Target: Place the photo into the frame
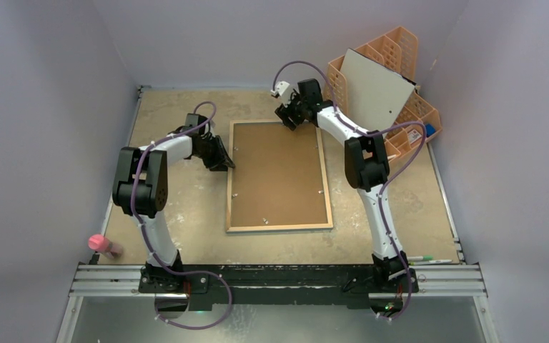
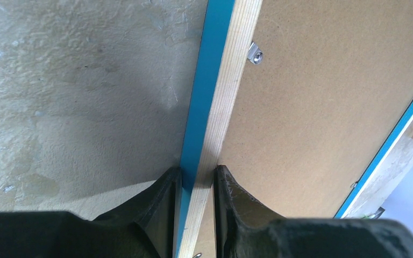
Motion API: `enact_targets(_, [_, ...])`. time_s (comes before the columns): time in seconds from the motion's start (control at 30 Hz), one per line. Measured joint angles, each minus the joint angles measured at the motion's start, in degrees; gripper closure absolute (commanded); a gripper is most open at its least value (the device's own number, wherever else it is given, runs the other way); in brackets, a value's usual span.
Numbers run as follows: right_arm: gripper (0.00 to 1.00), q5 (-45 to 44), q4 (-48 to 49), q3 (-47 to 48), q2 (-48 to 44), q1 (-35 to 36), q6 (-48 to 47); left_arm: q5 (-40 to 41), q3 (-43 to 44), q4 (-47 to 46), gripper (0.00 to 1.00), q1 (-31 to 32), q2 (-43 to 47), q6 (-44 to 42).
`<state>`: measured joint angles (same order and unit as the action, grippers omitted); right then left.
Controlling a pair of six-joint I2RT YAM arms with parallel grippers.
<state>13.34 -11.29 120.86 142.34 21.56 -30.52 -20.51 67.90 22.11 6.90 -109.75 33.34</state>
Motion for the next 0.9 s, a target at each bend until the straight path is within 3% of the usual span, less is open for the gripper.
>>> enact_targets(0.67, [0.32,2.6,0.8,-0.1,0.7,-0.1,0.9,0.0,0.4,0.5,0.81,0.0,-0.3,0.0])
enact_targets(0.9, [0.51,2.7,1.4,-0.4,0.9,0.0,2.6,0.0,0.4,0.5,0.81,0.0,-0.3,0.0])
